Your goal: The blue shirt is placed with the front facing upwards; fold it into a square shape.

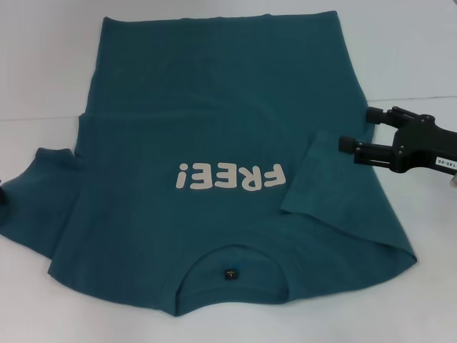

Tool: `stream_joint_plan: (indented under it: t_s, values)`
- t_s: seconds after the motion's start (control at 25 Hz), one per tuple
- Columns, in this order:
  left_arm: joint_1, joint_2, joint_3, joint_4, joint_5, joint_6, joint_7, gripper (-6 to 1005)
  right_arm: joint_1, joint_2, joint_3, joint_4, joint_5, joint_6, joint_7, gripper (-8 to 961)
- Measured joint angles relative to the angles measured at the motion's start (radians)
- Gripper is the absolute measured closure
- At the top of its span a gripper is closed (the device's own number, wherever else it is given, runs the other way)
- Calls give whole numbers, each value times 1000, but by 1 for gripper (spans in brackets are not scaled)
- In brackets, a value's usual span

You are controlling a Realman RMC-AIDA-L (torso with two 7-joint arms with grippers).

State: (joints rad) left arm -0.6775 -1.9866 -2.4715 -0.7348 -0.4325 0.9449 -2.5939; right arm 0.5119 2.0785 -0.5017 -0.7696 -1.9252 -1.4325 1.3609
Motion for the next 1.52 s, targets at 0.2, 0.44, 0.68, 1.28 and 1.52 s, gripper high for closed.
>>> stream_joint_plan:
  t_s: [0.2,0.44,0.68,1.28,1.52]
  values:
    - [0,8,-1,1,0,-17,-18,963,0,0,0,2,0,13,0,10]
    - [4,13,-3,0,0,-30,-21,963,4,0,0,4,0,21,0,10]
    - [1,13,1,-2,0,-33,-22,963,13,0,0,4,-5,25,0,10]
    - [-87,-80,8,-145,-9,159,-22,961,15,0,-12,8,-4,39,-7,10]
    - [-128,-103,8,-137,-9,179,-24,960,7,0,-13,17,0,39,-13,10]
